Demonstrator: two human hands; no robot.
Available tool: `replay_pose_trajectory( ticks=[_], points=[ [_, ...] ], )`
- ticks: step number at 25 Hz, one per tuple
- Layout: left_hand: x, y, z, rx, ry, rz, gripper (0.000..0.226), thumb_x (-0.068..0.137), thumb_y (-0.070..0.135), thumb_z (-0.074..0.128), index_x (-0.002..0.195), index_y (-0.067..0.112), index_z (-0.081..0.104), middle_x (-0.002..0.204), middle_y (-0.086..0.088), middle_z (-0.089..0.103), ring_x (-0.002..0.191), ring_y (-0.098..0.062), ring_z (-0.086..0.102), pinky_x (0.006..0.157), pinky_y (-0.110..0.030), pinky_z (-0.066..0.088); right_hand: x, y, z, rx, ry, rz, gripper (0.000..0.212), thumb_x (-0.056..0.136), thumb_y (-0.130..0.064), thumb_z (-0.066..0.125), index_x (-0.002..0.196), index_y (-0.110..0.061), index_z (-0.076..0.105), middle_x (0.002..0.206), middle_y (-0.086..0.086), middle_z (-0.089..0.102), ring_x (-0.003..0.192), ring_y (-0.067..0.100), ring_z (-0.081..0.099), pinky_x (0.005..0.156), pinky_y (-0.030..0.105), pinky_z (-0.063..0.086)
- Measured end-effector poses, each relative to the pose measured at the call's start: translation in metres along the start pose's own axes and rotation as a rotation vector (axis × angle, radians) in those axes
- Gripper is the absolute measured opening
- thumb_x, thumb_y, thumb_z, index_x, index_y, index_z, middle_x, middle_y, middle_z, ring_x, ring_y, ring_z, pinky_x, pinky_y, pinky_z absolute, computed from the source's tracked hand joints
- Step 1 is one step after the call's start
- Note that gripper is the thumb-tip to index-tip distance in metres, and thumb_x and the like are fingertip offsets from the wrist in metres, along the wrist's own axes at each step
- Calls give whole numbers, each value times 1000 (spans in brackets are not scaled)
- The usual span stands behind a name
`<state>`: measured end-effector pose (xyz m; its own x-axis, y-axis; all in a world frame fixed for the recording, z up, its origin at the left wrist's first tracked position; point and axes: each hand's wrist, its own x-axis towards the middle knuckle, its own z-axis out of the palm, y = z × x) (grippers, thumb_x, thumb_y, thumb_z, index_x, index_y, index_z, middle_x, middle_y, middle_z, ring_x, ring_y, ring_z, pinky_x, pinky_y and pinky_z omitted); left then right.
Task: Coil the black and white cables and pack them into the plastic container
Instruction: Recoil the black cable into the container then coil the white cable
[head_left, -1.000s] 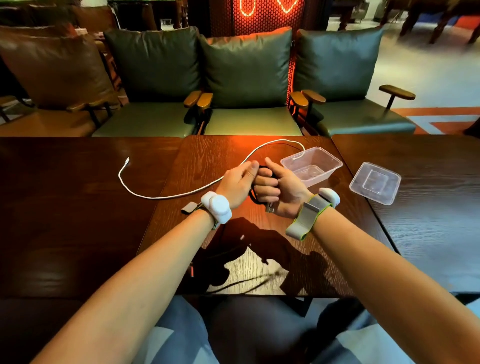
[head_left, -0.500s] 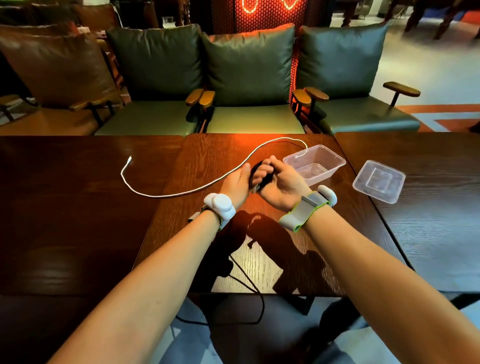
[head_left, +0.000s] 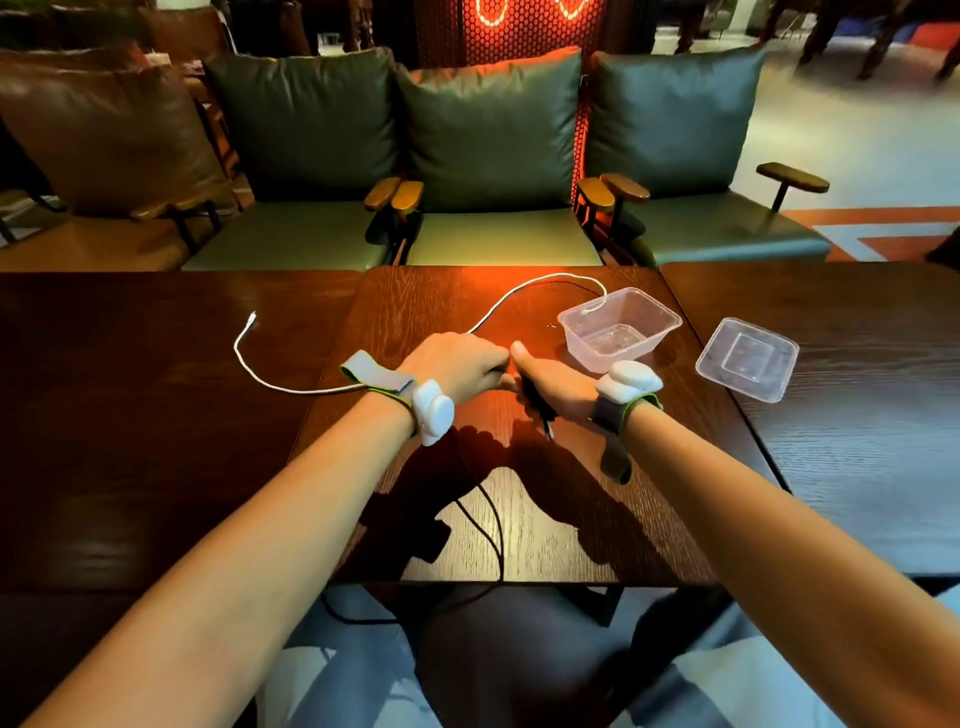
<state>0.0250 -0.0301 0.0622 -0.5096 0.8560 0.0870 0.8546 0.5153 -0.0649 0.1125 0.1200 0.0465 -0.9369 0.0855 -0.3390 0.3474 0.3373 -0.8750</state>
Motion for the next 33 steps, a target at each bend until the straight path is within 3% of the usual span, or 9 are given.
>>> replay_pose_trajectory(
  ticks=[4, 6, 10, 16, 18, 21, 24, 28, 33],
  points=[
    [-16, -8, 0, -206, 328, 217, 53, 101, 46, 37, 89, 1, 62, 85, -15, 63, 75, -37, 63, 60, -45, 50, -11, -12, -9, 309, -346, 164, 63, 96, -68, 20, 61, -21, 40, 50, -7, 22, 40, 8, 13, 39, 20, 14],
    [-22, -2, 8, -438, 476, 153, 46, 105, 38, 37, 92, 2, 63, 82, -12, 64, 73, -35, 62, 62, -41, 49, -16, -19, -10, 567, -487, 142, 57, 99, -60, 23, 61, -22, 40, 52, -8, 16, 41, 7, 7, 37, 21, 9],
    [-15, 9, 19, -756, 453, -98, 22, 105, 18, 44, 100, 8, 64, 78, -4, 65, 69, -24, 58, 67, -38, 48, -26, -16, 5, 1192, -602, 49, 44, 104, -47, 27, 70, -20, 35, 58, -10, 17, 45, 4, 11, 42, 17, 13],
    [-12, 14, 24, -905, 245, -223, 18, 100, 4, 46, 101, -1, 63, 75, -11, 66, 56, -21, 59, 53, -27, 48, -16, -22, 18, 1772, -291, -136, 39, 105, -37, 37, 78, -11, 49, 66, -1, 57, 52, 10, 54, 54, 22, 49],
    [-15, 24, 24, -874, 117, -193, 20, 99, 2, 42, 88, 4, 59, 71, -8, 64, 53, -26, 61, 51, -27, 48, -6, -32, 20, 1813, -65, -224, 37, 106, -32, 34, 83, -8, 49, 98, 16, 72, 87, 22, 72, 76, 31, 59],
    [-8, 28, 18, -679, -13, -171, 27, 101, 11, 45, 75, 14, 49, 76, -15, 68, 67, -34, 67, 63, -39, 51, 11, -37, 24, 1432, 355, -289, 28, 108, -22, 29, 103, -4, 49, 140, 27, 50, 132, 36, 49, 106, 38, 42],
    [-3, 28, 6, -697, -112, -190, 32, 103, 20, 46, 71, 17, 50, 74, -15, 65, 64, -34, 64, 63, -34, 46, 16, -26, 31, 572, 686, -294, 31, 105, -18, 38, 128, -1, 51, 132, 24, 56, 119, 31, 55, 100, 34, 42],
    [2, 23, -2, -595, -195, -210, 28, 94, 14, 50, 67, 19, 47, 90, -25, 66, 89, -42, 63, 66, -34, 37, 10, -17, 27, -55, 566, -413, 30, 104, -19, 38, 130, -4, 45, 139, 13, 53, 125, 25, 51, 102, 31, 38],
    [-5, 7, -1, -607, -196, -124, 37, 91, 34, 65, 56, 33, 55, 61, 11, 57, 59, -8, 51, 54, -23, 37, 9, -12, 16, -346, 445, -331, 23, 104, -28, 39, 111, -7, 45, 113, 19, 64, 98, 36, 62, 84, 48, 50]
  ],
)
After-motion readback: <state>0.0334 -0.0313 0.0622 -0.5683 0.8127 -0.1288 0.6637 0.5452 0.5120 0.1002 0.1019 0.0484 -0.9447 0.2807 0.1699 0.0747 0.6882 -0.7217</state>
